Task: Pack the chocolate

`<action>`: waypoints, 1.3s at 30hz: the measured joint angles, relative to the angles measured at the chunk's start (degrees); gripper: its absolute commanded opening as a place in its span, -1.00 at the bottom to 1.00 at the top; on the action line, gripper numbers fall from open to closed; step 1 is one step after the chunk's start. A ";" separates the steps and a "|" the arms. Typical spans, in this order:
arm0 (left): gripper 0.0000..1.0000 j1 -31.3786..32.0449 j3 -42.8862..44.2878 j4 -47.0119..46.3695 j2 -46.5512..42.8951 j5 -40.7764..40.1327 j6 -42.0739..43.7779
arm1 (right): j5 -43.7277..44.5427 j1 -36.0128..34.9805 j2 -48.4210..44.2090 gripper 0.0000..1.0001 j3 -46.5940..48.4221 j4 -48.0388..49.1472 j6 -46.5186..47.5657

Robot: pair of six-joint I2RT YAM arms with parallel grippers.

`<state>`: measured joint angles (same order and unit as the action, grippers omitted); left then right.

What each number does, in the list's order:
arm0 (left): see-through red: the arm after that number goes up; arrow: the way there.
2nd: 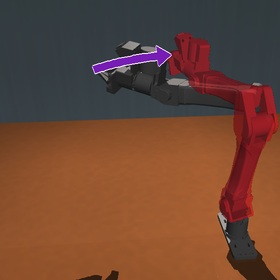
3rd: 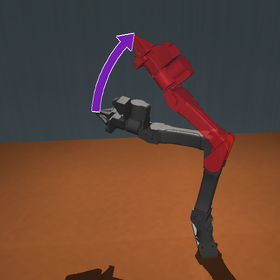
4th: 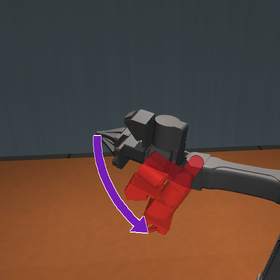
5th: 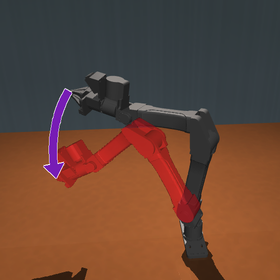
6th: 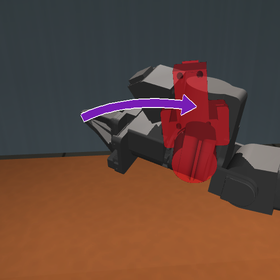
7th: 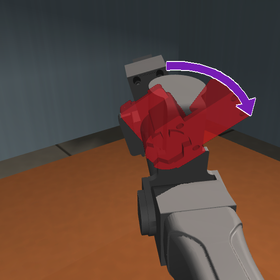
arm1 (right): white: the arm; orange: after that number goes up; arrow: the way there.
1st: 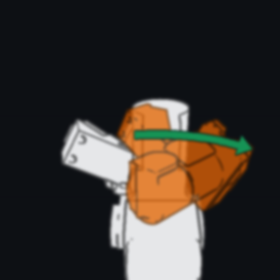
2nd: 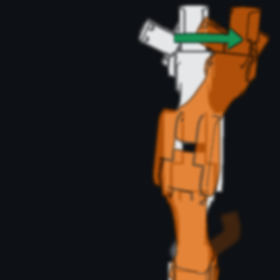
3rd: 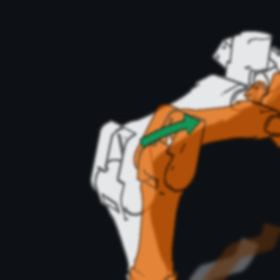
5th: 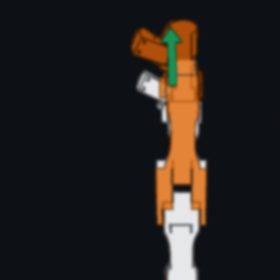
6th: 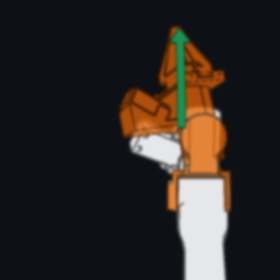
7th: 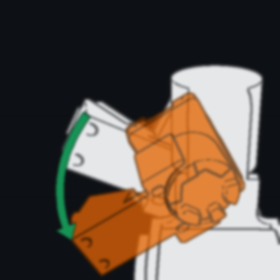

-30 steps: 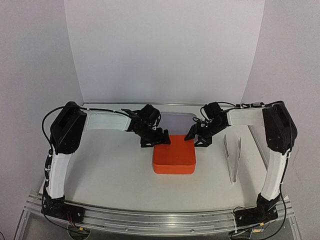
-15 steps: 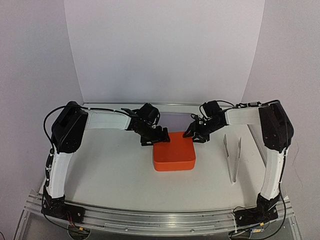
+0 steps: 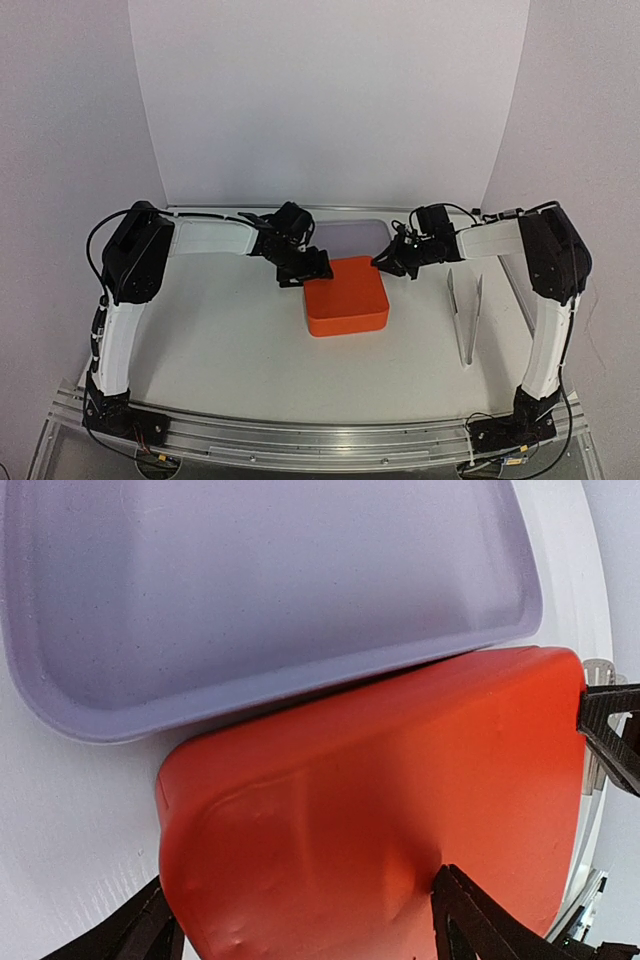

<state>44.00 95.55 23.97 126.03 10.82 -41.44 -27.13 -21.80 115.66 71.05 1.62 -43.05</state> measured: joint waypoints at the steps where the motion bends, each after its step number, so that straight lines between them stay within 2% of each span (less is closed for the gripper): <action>1: 0.62 -0.07 -0.02 -0.02 0.01 0.07 -0.22 | 0.01 0.00 0.02 -0.75 -0.33 0.81 -0.53; 14: 0.61 -0.25 -3.73 -4.37 -1.22 0.10 -1.32 | 3.51 -0.91 -0.76 -0.80 -7.28 11.30 -8.97; 23: 0.62 -0.17 -6.66 -7.50 -2.38 0.12 -1.16 | 8.56 -3.04 -3.42 -0.78 -12.16 16.07 -10.36; 28: 0.63 0.03 -7.72 -7.54 -3.18 0.57 -0.84 | 10.78 -4.92 -8.06 -0.75 -14.22 11.57 -10.18; 33: 0.63 0.39 -9.47 -7.81 -4.42 0.88 -0.57 | 11.39 -6.77 -11.76 -0.63 -15.12 5.21 -9.99; 39: 0.64 1.28 -12.05 -9.30 -6.01 0.47 -0.62 | 13.03 -8.84 -12.73 -0.38 -11.39 -5.57 -7.61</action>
<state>45.29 83.50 14.67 120.01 11.29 -42.06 -14.09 -30.64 102.93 59.65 -3.95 -50.67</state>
